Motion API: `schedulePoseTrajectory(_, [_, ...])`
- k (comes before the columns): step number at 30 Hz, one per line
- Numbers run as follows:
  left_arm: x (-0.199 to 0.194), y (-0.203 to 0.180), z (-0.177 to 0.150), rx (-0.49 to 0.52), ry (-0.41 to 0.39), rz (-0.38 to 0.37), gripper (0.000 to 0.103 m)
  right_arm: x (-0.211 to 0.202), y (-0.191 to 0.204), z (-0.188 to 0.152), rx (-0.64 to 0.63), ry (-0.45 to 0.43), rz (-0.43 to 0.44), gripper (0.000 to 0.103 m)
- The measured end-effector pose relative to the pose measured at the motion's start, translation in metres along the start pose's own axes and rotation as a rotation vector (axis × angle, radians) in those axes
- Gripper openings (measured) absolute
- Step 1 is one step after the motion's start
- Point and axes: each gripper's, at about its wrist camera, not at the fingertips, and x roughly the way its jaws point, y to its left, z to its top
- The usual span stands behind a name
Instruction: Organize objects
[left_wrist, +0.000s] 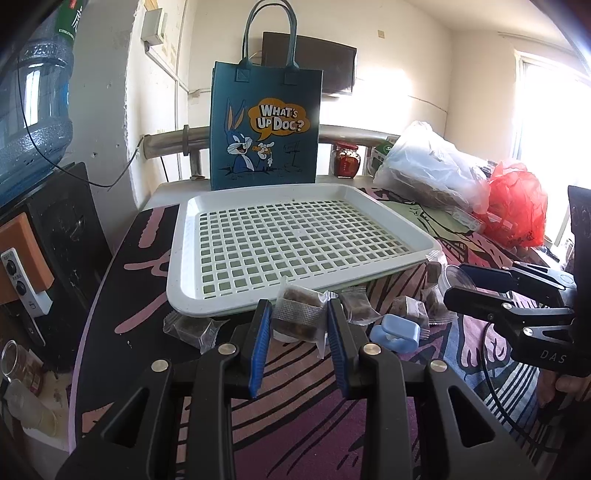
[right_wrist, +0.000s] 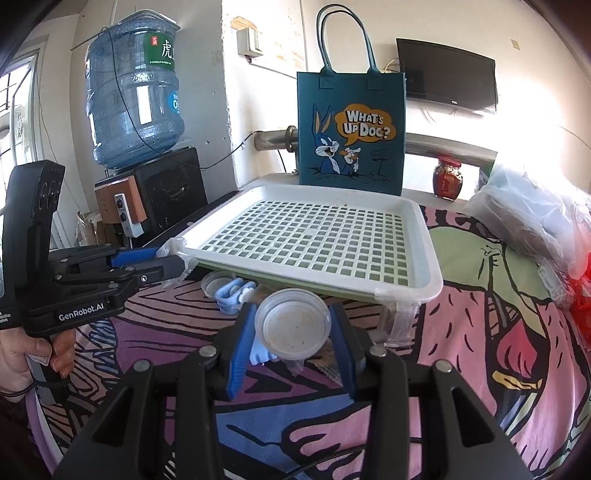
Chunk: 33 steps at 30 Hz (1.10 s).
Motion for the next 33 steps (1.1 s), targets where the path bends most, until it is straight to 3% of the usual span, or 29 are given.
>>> schedulePoseTrajectory(33, [0.0012,-0.0019,-0.0015,0.021,0.009,-0.004,0.029,0.0007,-0.0012,0.0028,0.01,0.002,0.013,0.04])
